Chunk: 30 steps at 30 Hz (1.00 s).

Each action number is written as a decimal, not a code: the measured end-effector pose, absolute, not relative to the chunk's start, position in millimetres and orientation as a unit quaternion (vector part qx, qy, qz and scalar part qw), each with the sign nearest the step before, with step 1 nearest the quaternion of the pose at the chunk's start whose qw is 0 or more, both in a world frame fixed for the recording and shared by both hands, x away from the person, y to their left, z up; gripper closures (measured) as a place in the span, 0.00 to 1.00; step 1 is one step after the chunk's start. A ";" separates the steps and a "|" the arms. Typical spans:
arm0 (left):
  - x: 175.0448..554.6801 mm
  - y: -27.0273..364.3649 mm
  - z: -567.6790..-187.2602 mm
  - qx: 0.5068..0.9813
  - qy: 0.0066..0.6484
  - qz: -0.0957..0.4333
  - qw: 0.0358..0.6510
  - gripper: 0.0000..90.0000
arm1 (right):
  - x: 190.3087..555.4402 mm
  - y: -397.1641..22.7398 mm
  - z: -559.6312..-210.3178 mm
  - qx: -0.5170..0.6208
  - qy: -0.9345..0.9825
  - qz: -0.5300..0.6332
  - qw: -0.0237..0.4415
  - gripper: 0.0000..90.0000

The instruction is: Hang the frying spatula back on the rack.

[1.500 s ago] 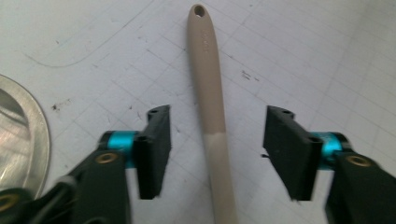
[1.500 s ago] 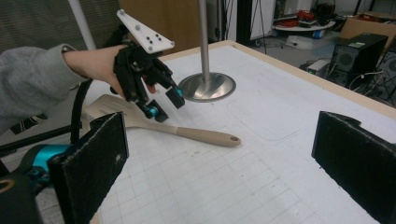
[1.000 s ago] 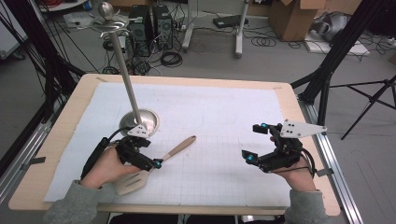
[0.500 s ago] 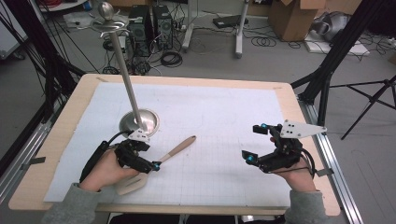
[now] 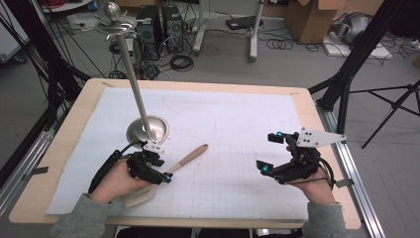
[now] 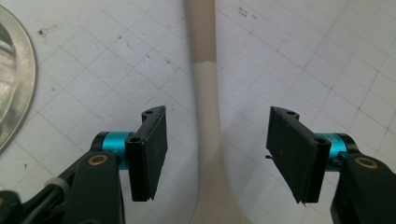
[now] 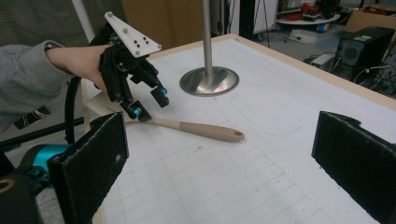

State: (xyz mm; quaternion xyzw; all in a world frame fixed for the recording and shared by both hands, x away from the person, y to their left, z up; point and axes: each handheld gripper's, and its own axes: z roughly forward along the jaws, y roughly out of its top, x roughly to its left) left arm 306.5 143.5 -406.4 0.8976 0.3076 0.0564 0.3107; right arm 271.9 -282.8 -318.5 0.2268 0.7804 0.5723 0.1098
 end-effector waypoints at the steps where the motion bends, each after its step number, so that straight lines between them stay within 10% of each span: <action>1: 306.8 143.3 -406.5 0.899 0.307 0.057 0.307 0.46 | 272.1 -282.7 -318.7 0.227 0.780 0.572 0.110 0.03; 30: 305.5 132.7 -417.6 0.911 0.307 0.066 0.267 0.67 | 269.7 -282.9 -319.3 0.226 0.782 0.571 0.106 0.03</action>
